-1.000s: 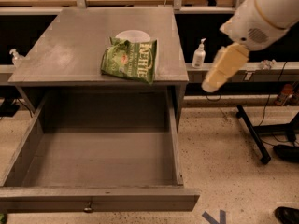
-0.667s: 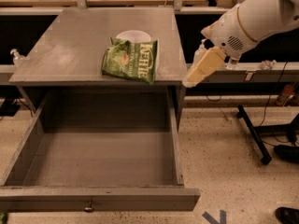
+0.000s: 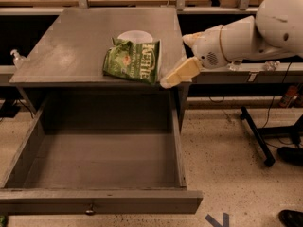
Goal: Place green jalapeno chip bag into top drawer
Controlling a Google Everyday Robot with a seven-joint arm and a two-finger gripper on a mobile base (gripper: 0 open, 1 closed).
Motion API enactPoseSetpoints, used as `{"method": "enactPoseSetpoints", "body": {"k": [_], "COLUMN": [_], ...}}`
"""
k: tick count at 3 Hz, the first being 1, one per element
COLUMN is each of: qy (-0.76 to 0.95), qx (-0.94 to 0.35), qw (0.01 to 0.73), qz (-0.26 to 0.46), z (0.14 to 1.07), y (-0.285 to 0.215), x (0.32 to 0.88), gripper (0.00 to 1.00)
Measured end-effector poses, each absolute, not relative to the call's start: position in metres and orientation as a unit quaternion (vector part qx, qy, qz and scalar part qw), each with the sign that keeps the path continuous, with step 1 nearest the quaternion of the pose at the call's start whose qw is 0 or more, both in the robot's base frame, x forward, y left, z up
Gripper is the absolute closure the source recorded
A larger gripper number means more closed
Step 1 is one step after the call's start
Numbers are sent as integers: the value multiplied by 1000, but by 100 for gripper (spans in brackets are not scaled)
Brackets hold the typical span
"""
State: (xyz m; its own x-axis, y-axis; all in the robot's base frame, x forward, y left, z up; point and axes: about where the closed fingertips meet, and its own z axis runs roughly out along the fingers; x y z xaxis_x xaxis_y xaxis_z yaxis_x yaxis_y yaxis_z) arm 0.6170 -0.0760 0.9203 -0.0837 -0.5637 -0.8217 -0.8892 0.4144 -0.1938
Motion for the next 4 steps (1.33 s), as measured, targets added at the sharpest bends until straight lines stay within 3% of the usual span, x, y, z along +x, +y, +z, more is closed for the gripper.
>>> {"method": "enactPoseSetpoints", "body": {"k": [2, 4], "qy": [733, 740], "qx": [-469, -445], "qw": [441, 440], "qz": [221, 246], "z": [877, 856], "y": [-48, -23], "x": [645, 680], "gripper": [0, 42]}}
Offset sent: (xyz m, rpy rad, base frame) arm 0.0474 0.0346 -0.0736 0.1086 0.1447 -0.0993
